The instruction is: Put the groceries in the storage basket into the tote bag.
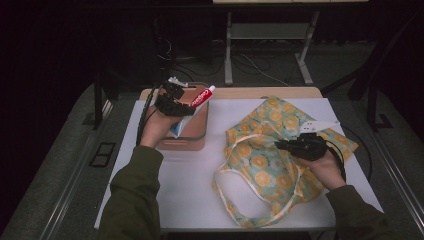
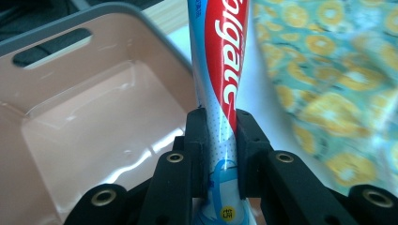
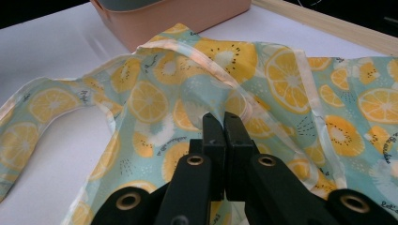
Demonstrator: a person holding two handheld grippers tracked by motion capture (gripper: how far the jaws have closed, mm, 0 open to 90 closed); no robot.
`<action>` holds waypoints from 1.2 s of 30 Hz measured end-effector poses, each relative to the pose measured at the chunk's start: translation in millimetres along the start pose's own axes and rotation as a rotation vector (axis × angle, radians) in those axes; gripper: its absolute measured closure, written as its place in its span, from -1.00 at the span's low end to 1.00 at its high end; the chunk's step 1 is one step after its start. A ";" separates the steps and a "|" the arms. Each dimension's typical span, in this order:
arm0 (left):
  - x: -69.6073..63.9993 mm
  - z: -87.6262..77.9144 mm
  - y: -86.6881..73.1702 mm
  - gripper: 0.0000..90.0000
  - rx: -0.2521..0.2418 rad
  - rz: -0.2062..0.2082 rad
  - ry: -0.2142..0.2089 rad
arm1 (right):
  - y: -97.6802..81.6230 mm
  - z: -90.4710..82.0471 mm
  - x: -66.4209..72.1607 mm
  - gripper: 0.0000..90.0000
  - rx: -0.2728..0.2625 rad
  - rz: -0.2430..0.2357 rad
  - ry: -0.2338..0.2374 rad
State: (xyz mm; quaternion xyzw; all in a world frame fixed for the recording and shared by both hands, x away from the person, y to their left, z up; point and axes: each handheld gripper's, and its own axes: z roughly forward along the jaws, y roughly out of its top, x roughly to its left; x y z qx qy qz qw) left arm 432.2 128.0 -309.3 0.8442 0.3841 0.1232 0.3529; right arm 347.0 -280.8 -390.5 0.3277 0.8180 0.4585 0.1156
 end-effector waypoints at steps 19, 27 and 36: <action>-112.8 18.8 -51.0 0.72 -0.059 0.197 -0.222 | -0.6 2.4 -1.5 0.97 0.001 0.002 -0.020; -147.1 57.0 -60.6 0.72 0.023 0.257 -0.285 | -0.7 2.4 -2.0 0.97 0.000 0.004 -0.027; -177.9 103.3 -59.6 0.72 0.101 0.320 -0.279 | -1.0 3.0 -0.6 0.97 -0.001 0.000 -0.026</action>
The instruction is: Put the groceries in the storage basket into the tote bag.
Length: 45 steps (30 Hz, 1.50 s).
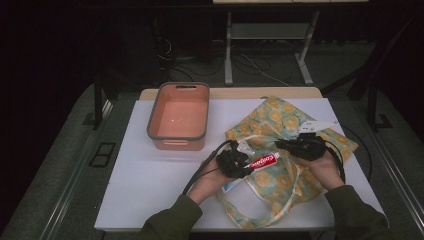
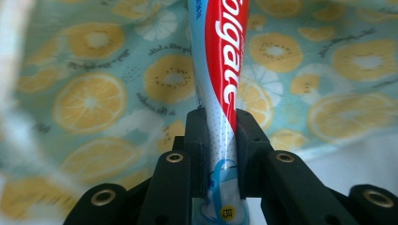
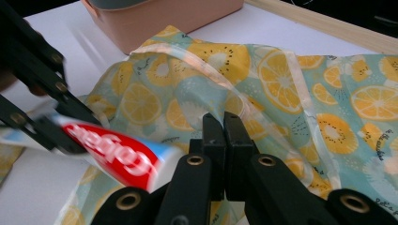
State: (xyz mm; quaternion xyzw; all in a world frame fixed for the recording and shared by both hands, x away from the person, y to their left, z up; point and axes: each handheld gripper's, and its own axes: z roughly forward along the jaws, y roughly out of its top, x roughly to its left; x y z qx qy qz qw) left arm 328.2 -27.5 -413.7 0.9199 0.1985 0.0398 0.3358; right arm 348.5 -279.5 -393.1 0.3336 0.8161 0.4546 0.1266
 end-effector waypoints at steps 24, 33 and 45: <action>2.5 -49.3 -61.7 -0.30 -0.129 -0.072 0.058 | -1.4 1.6 2.0 0.97 0.009 -0.001 0.001; 4.3 -34.1 -72.6 0.00 -0.035 -0.015 0.087 | -1.8 1.1 1.5 0.97 0.008 -0.001 -0.002; 5.1 -39.4 -65.6 0.98 -0.056 0.047 0.109 | -1.1 2.1 3.2 0.97 0.011 -0.006 0.000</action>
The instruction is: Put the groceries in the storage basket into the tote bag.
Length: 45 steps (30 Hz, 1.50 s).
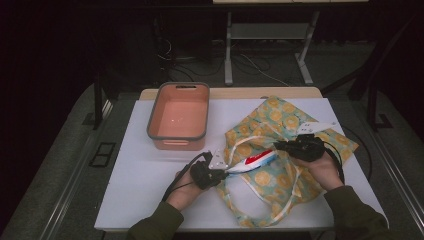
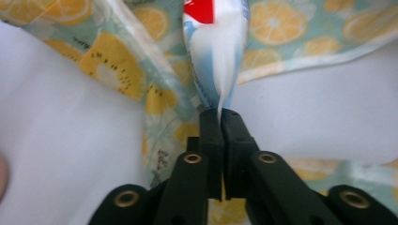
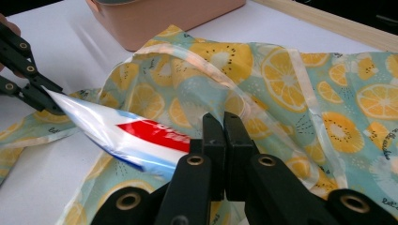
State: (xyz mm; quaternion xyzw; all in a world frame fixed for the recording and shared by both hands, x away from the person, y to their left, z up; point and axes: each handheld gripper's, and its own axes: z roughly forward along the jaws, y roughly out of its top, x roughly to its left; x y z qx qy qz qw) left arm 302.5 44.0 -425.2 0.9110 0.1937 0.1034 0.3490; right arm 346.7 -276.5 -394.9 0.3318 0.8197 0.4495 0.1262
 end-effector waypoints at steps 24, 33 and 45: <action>2.8 82.5 81.2 0.99 -0.053 -0.055 -0.009 | 0.2 1.1 1.0 0.97 -0.002 -0.001 0.009; 1.0 87.4 88.8 0.74 -0.077 -0.078 -0.021 | -0.5 0.1 0.9 0.97 -0.002 -0.002 0.012; 10.8 1.7 38.5 0.19 -0.123 -0.122 0.083 | -0.7 0.0 2.3 0.97 0.001 -0.008 0.010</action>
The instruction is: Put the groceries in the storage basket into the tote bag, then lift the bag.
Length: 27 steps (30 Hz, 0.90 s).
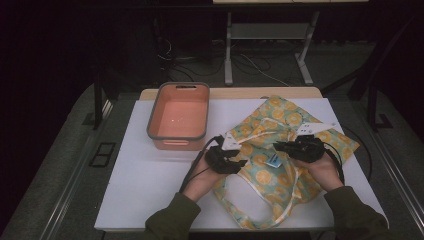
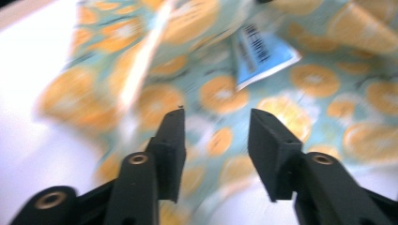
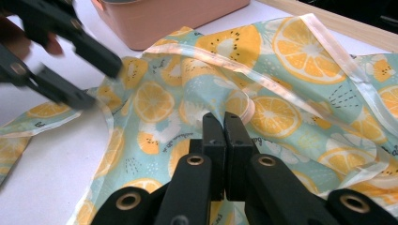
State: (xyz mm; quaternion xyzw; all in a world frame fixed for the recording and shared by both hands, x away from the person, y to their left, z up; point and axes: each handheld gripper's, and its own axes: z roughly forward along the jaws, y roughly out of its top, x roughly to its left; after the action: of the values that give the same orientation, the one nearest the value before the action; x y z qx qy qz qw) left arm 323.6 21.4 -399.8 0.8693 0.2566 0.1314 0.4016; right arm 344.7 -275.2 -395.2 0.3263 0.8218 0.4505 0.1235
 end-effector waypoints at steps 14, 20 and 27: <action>28.3 26.9 -35.1 -0.17 0.124 -0.127 -0.045 | -2.1 -0.7 6.1 0.97 0.006 -0.012 0.012; 23.6 28.4 -36.0 0.58 0.127 -0.062 -0.049 | -3.8 -1.4 8.6 0.97 0.011 -0.019 0.017; 24.4 22.5 -34.2 0.97 0.085 -0.077 -0.111 | -8.3 0.2 24.6 0.94 0.058 -0.049 0.069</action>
State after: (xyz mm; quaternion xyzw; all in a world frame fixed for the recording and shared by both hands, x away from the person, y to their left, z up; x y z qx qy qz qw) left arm 342.1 39.4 -439.9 0.8809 0.2724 0.0566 0.3828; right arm 322.7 -262.4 -399.9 0.2937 0.8461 0.4341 0.0967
